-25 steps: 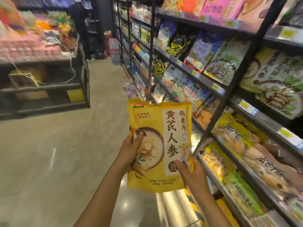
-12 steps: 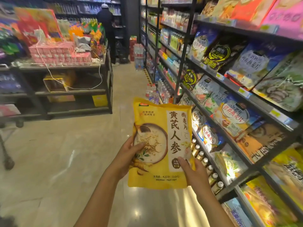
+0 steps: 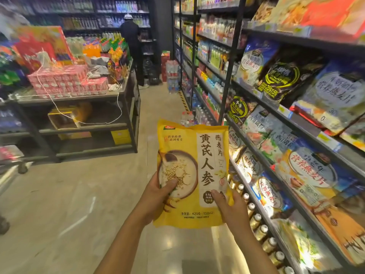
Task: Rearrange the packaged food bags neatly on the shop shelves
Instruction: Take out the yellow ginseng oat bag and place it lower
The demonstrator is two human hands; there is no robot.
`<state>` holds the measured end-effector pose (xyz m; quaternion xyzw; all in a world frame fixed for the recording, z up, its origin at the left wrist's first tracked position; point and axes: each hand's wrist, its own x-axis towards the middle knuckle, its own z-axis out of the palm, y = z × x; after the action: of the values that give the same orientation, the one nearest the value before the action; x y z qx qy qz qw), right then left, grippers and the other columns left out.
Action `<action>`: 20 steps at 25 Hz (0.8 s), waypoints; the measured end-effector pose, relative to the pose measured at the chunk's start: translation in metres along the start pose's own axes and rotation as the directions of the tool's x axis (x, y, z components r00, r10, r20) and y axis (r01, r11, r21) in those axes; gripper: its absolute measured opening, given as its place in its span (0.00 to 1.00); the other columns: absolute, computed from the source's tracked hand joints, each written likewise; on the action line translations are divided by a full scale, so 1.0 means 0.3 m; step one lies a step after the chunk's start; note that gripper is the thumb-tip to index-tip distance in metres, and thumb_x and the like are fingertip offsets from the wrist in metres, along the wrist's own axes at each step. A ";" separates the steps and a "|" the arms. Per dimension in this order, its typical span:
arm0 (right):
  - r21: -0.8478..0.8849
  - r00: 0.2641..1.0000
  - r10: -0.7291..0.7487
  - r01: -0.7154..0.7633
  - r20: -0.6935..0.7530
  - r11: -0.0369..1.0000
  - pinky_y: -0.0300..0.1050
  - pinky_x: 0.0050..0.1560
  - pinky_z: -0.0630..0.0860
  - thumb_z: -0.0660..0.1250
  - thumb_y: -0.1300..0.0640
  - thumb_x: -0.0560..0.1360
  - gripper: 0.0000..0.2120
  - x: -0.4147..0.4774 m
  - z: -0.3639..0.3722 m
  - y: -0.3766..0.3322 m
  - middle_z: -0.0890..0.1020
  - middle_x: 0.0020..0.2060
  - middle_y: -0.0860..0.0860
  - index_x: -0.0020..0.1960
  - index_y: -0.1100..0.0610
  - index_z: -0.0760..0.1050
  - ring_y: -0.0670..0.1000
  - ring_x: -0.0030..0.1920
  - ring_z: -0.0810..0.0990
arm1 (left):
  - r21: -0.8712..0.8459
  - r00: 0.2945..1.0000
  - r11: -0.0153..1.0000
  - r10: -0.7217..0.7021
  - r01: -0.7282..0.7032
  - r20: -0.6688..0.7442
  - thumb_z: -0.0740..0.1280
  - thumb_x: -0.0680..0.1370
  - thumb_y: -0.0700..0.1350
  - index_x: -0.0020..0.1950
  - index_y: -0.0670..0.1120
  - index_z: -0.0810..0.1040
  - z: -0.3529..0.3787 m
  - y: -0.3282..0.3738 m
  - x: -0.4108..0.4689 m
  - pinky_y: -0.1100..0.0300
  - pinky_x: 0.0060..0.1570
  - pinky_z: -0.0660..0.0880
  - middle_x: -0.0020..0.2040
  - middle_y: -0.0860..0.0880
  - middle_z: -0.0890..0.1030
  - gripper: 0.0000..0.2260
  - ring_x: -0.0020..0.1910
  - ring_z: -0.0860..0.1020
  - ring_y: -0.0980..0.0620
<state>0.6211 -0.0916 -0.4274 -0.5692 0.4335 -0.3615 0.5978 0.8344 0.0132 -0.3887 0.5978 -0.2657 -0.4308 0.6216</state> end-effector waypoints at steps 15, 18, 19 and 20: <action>0.009 0.820 0.019 -0.018 -0.572 1.000 0.51 0.52 0.85 0.78 0.30 0.63 0.29 0.491 -0.574 -0.108 0.87 0.52 0.40 0.60 0.40 0.79 0.42 0.51 0.86 | 0.195 0.869 0.980 -0.124 0.033 0.479 0.80 0.61 0.59 0.68 0.58 0.76 0.751 0.056 0.767 0.43 0.54 0.83 0.59 0.52 0.87 0.37 0.56 0.86 0.44; 0.036 0.685 0.050 -0.034 -0.727 0.999 0.55 0.52 0.85 0.77 0.29 0.61 0.34 0.483 -0.691 -0.134 0.88 0.52 0.44 0.60 0.45 0.81 0.47 0.51 0.88 | 0.316 0.765 0.948 -0.181 -0.031 0.618 0.81 0.67 0.58 0.67 0.61 0.74 0.968 0.075 0.874 0.52 0.42 0.83 0.59 0.55 0.85 0.31 0.53 0.86 0.47; 0.039 0.621 0.053 -0.036 -0.782 0.999 0.55 0.52 0.85 0.77 0.26 0.59 0.35 0.478 -0.722 -0.147 0.88 0.52 0.44 0.59 0.44 0.82 0.47 0.51 0.87 | 0.346 0.709 0.936 -0.204 -0.060 0.675 0.81 0.72 0.53 0.69 0.60 0.72 1.044 0.082 0.910 0.54 0.40 0.83 0.59 0.54 0.85 0.29 0.52 0.86 0.48; 0.043 0.560 0.063 -0.048 -0.826 0.998 0.54 0.52 0.85 0.76 0.24 0.57 0.37 0.468 -0.749 -0.158 0.88 0.51 0.44 0.58 0.44 0.82 0.47 0.51 0.87 | 0.365 0.646 0.927 -0.228 -0.085 0.729 0.80 0.73 0.48 0.70 0.59 0.71 1.117 0.089 0.938 0.56 0.38 0.83 0.58 0.54 0.84 0.29 0.49 0.86 0.49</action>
<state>0.4661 -0.3084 -0.3901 -0.3154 0.6776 -0.5702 0.3409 0.6941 -0.4015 -0.3666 0.4769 -0.5528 -0.6082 0.3115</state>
